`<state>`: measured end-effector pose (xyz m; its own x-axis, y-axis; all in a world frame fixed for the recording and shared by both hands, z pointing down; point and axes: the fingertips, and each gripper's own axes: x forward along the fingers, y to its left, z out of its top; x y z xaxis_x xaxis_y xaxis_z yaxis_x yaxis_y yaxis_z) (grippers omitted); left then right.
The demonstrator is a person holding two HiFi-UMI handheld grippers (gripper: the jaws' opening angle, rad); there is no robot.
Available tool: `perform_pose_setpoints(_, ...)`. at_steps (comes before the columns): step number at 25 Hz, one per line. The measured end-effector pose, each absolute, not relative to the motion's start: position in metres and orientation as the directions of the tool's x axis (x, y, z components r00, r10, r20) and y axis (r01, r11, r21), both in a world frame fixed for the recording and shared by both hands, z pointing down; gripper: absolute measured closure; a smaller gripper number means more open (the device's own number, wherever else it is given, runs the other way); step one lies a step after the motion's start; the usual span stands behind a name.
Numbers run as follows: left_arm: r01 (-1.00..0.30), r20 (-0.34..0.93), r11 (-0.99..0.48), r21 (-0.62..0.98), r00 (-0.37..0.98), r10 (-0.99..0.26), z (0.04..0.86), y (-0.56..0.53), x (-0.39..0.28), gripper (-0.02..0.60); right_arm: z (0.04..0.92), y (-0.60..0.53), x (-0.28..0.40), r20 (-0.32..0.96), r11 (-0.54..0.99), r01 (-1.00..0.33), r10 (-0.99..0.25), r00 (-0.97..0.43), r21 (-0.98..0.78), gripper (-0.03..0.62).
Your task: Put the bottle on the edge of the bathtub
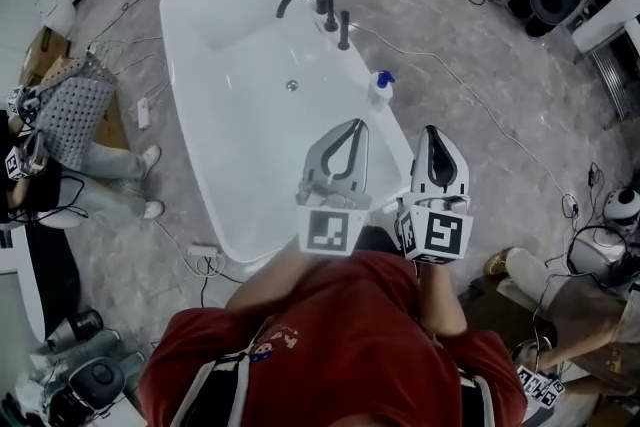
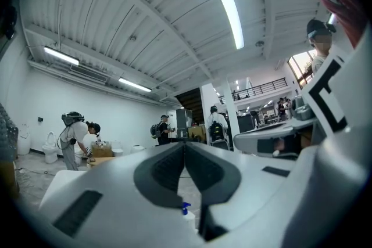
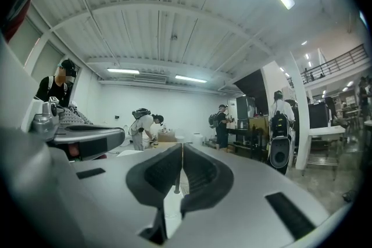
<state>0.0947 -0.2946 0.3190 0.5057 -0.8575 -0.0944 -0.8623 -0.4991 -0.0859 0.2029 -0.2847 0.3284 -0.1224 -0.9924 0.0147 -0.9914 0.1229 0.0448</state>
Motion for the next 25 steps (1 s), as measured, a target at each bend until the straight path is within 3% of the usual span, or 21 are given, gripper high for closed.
perform_pose_setpoints(25,-0.863,-0.093,-0.502,-0.059,0.506,-0.858,0.324,-0.302,0.099,0.565,0.342,-0.287,0.207,0.045,0.117,-0.991,-0.992,-0.114,0.067,0.577)
